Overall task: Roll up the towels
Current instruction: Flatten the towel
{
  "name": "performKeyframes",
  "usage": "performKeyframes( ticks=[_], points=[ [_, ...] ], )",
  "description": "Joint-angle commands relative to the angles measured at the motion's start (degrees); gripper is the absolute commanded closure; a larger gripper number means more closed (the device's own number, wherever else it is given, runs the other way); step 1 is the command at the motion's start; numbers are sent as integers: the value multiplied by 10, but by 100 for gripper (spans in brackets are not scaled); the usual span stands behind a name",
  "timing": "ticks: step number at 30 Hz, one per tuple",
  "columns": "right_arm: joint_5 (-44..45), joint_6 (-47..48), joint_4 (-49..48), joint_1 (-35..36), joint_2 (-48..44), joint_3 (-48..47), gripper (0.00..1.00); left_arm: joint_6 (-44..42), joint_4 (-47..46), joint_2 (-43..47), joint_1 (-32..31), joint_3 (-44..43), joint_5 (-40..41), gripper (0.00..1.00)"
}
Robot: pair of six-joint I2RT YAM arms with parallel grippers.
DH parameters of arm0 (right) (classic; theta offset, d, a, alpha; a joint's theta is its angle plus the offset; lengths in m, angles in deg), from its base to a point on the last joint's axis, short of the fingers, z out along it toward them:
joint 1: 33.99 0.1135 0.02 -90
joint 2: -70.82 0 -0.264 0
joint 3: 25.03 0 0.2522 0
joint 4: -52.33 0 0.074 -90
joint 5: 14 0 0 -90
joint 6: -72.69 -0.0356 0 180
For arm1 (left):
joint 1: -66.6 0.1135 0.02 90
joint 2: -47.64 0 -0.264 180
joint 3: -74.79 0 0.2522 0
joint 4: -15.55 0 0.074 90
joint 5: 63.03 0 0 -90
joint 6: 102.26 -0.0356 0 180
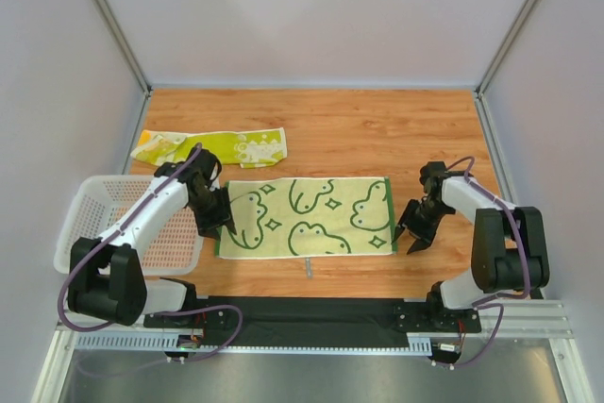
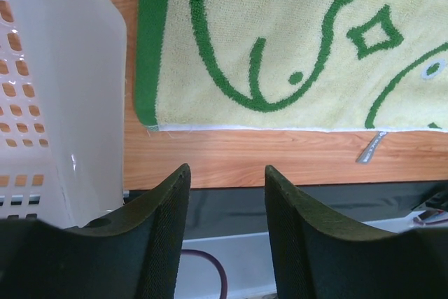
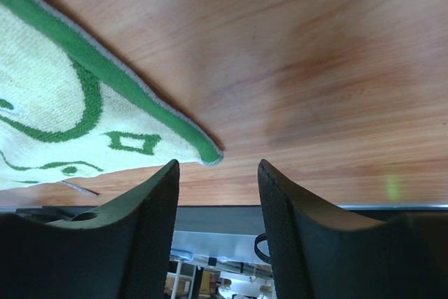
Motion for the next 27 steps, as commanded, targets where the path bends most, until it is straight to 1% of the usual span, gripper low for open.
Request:
performKeyframes(
  ticks=[1, 5, 6, 8, 9, 11, 12, 13, 14, 16, 19, 20, 22, 25, 27],
  points=[
    [15, -7, -28, 15, 18, 1, 51, 6, -1, 3, 2, 6, 25, 46],
    [13, -16, -41, 37, 31, 7, 54, 7, -1, 3, 2, 7, 28, 46],
    [10, -18, -43, 43, 37, 7, 57, 8, -1, 5, 2, 7, 29, 47],
    [10, -19, -45, 46, 39, 7, 58, 9, -2, 7, 2, 7, 30, 47],
    [10, -19, -46, 47, 40, 6, 63, 9, -1, 8, 2, 7, 30, 47],
    [13, -16, -44, 47, 41, 3, 68, 9, -2, 9, 2, 8, 30, 48],
    [17, -15, -41, 45, 41, 1, 78, 9, -2, 10, 2, 8, 31, 48],
    [19, -14, -40, 43, 41, -5, 83, 9, -3, 10, 2, 8, 31, 48],
    [18, -12, -39, 33, 38, -6, 92, 10, -3, 10, 2, 8, 31, 48],
    [17, -11, -33, 18, 32, -11, 98, 10, -1, 10, 1, 7, 38, 48],
    [28, 3, -14, -19, 18, -20, 100, 9, 0, 7, -4, 4, 51, 46],
    [33, 6, -9, -53, 3, -21, 100, 9, 0, 5, -6, 3, 52, 46],
    [37, 7, 2, -78, -10, -18, 100, 10, -3, -5, -17, 2, 53, 46],
    [64, -14, 31, -103, -34, -25, 100, 17, -8, -20, -45, 1, 60, 46],
    [89, -34, 48, -125, -68, -21, 100, 22, -8, -31, -68, 1, 63, 47]
  ],
)
